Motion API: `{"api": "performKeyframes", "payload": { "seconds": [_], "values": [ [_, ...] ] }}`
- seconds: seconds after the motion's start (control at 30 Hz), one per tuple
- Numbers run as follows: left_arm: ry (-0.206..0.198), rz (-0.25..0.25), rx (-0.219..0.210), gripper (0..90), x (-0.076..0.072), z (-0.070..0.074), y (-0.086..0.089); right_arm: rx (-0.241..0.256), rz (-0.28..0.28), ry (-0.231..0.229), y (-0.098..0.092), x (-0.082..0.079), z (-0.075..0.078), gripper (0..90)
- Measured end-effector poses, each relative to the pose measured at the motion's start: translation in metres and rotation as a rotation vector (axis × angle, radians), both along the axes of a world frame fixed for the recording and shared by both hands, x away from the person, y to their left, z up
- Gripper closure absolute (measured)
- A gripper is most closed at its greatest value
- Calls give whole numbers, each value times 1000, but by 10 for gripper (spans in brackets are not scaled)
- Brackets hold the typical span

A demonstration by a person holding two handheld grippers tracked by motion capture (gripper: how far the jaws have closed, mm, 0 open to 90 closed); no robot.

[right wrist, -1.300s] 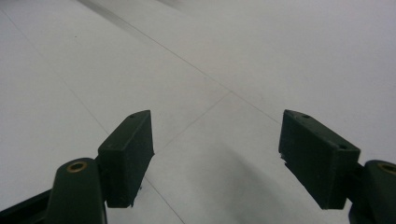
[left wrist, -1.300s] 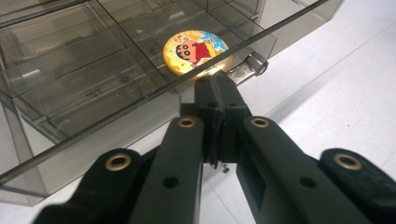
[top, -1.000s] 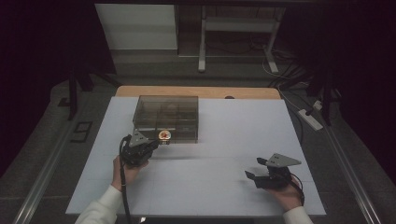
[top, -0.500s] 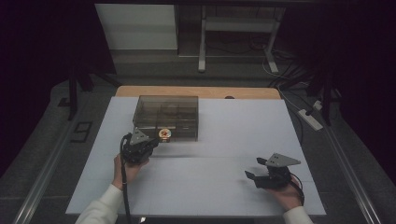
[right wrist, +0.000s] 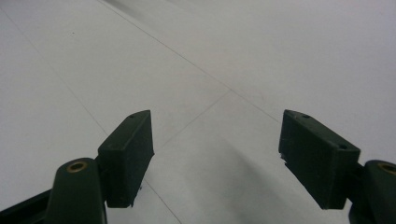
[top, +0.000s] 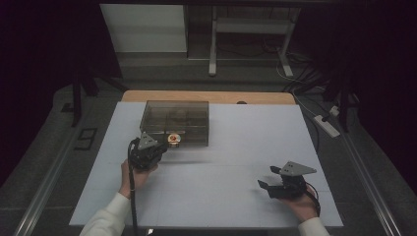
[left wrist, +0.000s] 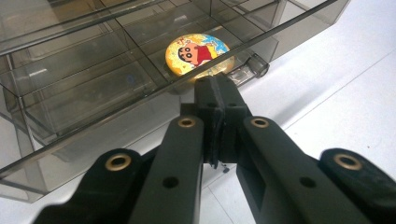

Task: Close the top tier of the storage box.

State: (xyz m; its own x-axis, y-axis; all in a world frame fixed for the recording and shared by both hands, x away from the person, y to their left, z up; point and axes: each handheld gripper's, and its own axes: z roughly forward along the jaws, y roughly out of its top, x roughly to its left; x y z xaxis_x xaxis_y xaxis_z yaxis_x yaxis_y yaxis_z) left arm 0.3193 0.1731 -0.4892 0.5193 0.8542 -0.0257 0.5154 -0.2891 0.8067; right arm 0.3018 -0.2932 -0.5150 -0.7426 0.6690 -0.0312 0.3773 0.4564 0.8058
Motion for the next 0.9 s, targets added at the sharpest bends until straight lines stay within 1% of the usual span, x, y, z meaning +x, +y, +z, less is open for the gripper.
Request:
{"api": "performKeyframes", "payload": {
  "seconds": [0.6,0.9],
  "values": [
    [-2,16,-12,886,8,-1,3,-9,-1,1,0,1,-1,256],
    [-6,21,-12,886,16,-1,1,-11,-1,2,1,1,-1,256]
  ]
}}
